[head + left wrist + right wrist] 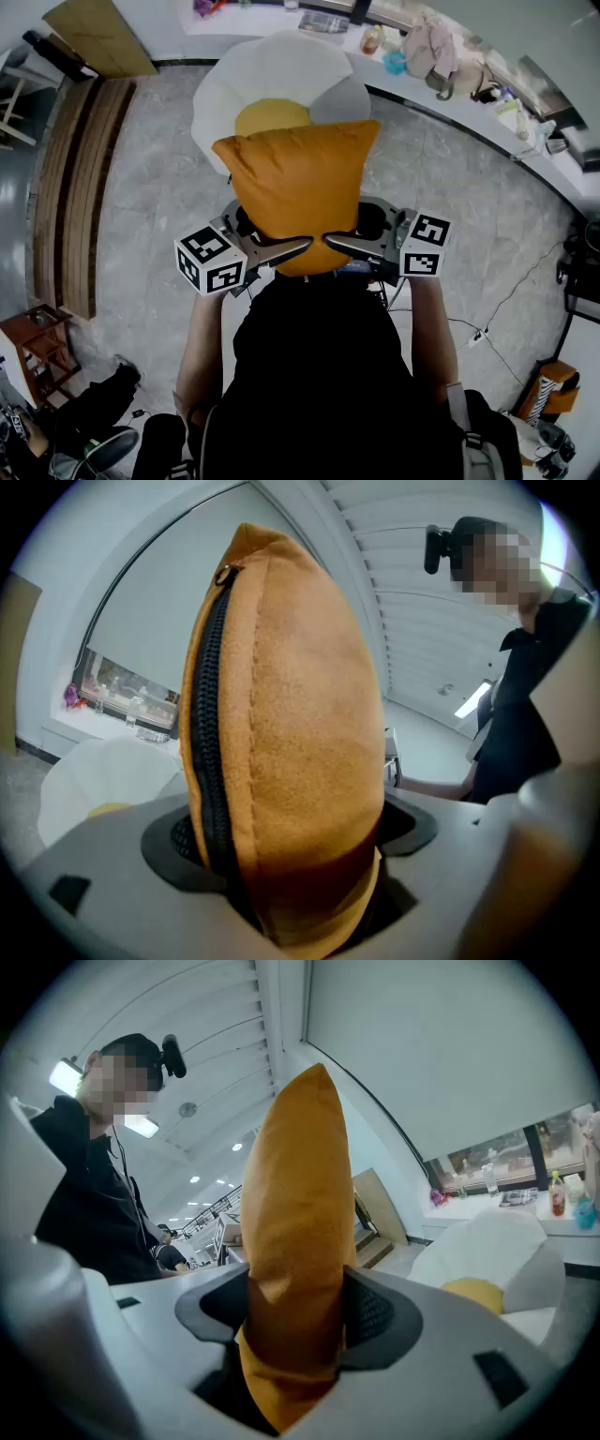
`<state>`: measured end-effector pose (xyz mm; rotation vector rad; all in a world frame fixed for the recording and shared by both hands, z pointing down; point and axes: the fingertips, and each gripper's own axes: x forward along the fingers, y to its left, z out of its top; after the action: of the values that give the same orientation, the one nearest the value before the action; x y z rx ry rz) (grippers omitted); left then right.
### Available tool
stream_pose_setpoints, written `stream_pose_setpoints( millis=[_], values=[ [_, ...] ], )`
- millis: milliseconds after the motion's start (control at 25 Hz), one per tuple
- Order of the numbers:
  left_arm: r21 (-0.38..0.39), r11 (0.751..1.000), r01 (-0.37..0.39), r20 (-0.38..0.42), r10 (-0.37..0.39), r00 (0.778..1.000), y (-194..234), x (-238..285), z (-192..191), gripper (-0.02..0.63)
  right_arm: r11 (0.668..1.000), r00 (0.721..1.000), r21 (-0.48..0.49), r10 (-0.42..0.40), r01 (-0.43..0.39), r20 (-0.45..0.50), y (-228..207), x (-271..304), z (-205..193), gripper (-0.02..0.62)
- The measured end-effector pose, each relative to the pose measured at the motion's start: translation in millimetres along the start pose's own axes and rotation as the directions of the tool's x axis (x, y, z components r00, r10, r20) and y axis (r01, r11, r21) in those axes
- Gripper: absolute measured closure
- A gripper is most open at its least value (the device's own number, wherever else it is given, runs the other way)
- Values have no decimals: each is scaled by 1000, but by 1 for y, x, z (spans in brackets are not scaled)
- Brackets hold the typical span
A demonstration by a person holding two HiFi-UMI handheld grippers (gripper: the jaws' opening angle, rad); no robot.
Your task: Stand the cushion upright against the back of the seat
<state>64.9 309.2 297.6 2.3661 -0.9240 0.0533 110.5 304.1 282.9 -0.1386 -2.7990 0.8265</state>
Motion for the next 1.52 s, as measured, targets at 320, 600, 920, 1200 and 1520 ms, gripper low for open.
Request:
stream_pose_setpoints(
  millis=[320,600,920,1200,1520],
  values=[
    [-26,1000,-8,10,8,1000,9,-30,-8,144,1000,1000,15,11,-11,-17,10,30,-5,289],
    [-45,999,-2,0,2,1000,17,-41,-14,144,999,1000,41,4,-3,-30,10,44,-10,285],
    [-75,997,23,-66,-28,997,20,-54,-45,129,998,997,57,-25,29,-76,19,59,-37,285],
    [-109,993,41,-69,-49,996,26,-51,-53,110,996,998,76,-53,56,-45,17,58,-42,287],
    [-163,987,1,-106,-18,994,41,-25,-56,101,996,998,72,-56,59,-43,-10,45,-42,304]
  ],
)
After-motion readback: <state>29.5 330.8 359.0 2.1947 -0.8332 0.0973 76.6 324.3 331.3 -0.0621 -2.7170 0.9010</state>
